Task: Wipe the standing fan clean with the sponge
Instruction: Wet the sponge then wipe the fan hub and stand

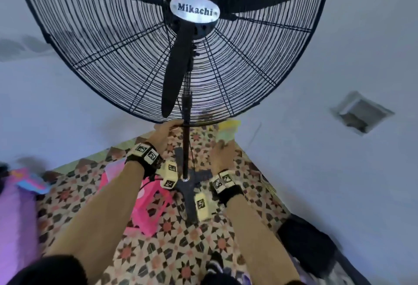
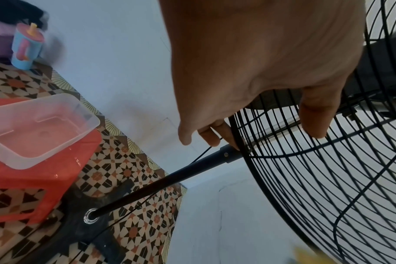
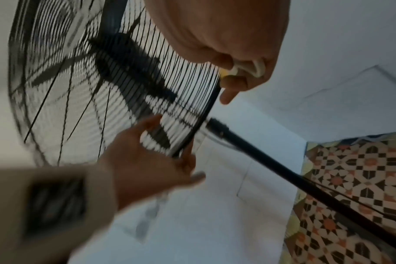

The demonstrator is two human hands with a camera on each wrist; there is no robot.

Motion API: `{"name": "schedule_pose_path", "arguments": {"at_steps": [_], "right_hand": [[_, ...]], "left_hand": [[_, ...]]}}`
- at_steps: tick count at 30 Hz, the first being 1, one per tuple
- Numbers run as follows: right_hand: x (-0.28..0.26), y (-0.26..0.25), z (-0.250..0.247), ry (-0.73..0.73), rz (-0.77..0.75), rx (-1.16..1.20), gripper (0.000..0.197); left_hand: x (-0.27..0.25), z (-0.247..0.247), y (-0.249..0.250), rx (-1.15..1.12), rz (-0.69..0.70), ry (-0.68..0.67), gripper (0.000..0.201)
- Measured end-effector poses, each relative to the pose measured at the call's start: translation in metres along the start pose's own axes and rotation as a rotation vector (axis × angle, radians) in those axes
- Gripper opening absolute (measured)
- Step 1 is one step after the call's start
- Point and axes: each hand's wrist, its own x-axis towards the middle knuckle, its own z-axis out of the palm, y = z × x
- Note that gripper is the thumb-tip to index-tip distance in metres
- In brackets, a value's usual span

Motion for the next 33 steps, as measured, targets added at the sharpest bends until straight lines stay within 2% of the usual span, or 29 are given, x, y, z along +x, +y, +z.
{"name": "schedule_pose_path", "arguments": {"at_steps": [1,3,6,8,9,10,11,12,13,16,17,18,19,20,22,24,26,29,31,33], "right_hand": [[0.014,0.001,0.000,0.069,-0.015,0.080,0.040],[0.018,-0.007,0.007,0.082,-0.026,0.063,0.042],[-0.010,-0.008,0.027,-0.138,-0.017,0.014,0.032],[-0.035,0.000,0.033,-0.402,-0.041,-0.020,0.040],[-0.042,0.008,0.035,-0.520,-0.098,-0.083,0.033],[-0.049,0.009,0.030,-0.567,-0.125,-0.128,0.019],[-0.046,0.015,0.026,-0.532,-0.136,-0.125,0.013],[-0.044,0.016,0.021,-0.450,-0.113,-0.125,0.019],[-0.037,0.015,0.017,-0.335,-0.101,-0.075,0.029],[-0.011,0.004,0.001,-0.017,-0.077,-0.001,0.059],[-0.004,-0.002,0.000,0.035,-0.124,-0.041,0.064],[-0.002,-0.015,-0.005,0.027,-0.151,-0.101,0.069],[-0.002,-0.018,0.000,0.011,-0.146,-0.149,0.071],[-0.014,-0.029,0.002,-0.040,-0.138,-0.194,0.066],[-0.037,-0.026,0.015,-0.213,-0.214,-0.256,0.047],[-0.056,-0.017,0.013,-0.300,-0.279,-0.244,0.031],[-0.054,-0.013,0.001,-0.234,-0.232,-0.196,0.031],[-0.027,-0.018,-0.011,-0.029,-0.113,-0.055,0.046],[-0.012,-0.025,-0.004,0.016,-0.094,0.053,0.049],[-0.014,-0.031,0.004,0.008,-0.117,0.053,0.045]], "left_hand": [[-0.002,0.000,-0.001,-0.009,0.015,-0.019,0.025],[-0.005,0.003,0.000,-0.015,0.018,-0.033,0.014],[-0.011,0.009,0.005,0.007,0.017,-0.029,0.017],[-0.011,0.011,0.005,0.022,0.013,0.002,0.018],[-0.010,0.012,0.005,0.016,0.024,0.012,0.018],[-0.010,0.012,0.004,-0.003,0.029,0.014,0.019],[-0.010,0.012,0.004,-0.001,0.027,0.018,0.022],[-0.011,0.012,0.003,0.013,0.013,0.007,0.032],[-0.007,0.010,0.000,0.016,0.012,0.008,0.049],[-0.006,0.009,-0.002,0.013,0.032,0.046,0.068],[-0.004,0.009,-0.003,0.030,0.026,0.050,0.092],[-0.003,0.010,-0.005,0.045,0.015,0.045,0.115],[0.001,0.009,-0.007,0.044,0.023,0.051,0.127],[0.007,0.008,-0.010,0.034,0.039,0.055,0.127],[0.000,0.013,-0.007,0.020,0.042,0.045,0.112],[-0.006,0.017,-0.005,0.037,0.041,0.042,0.105],[0.012,0.011,-0.015,0.039,0.027,0.033,0.102],[0.017,0.005,-0.020,0.034,-0.041,-0.029,0.107],[0.013,0.005,-0.017,0.032,-0.056,0.033,0.124],[0.011,0.005,-0.014,0.060,-0.083,0.065,0.142]]}}
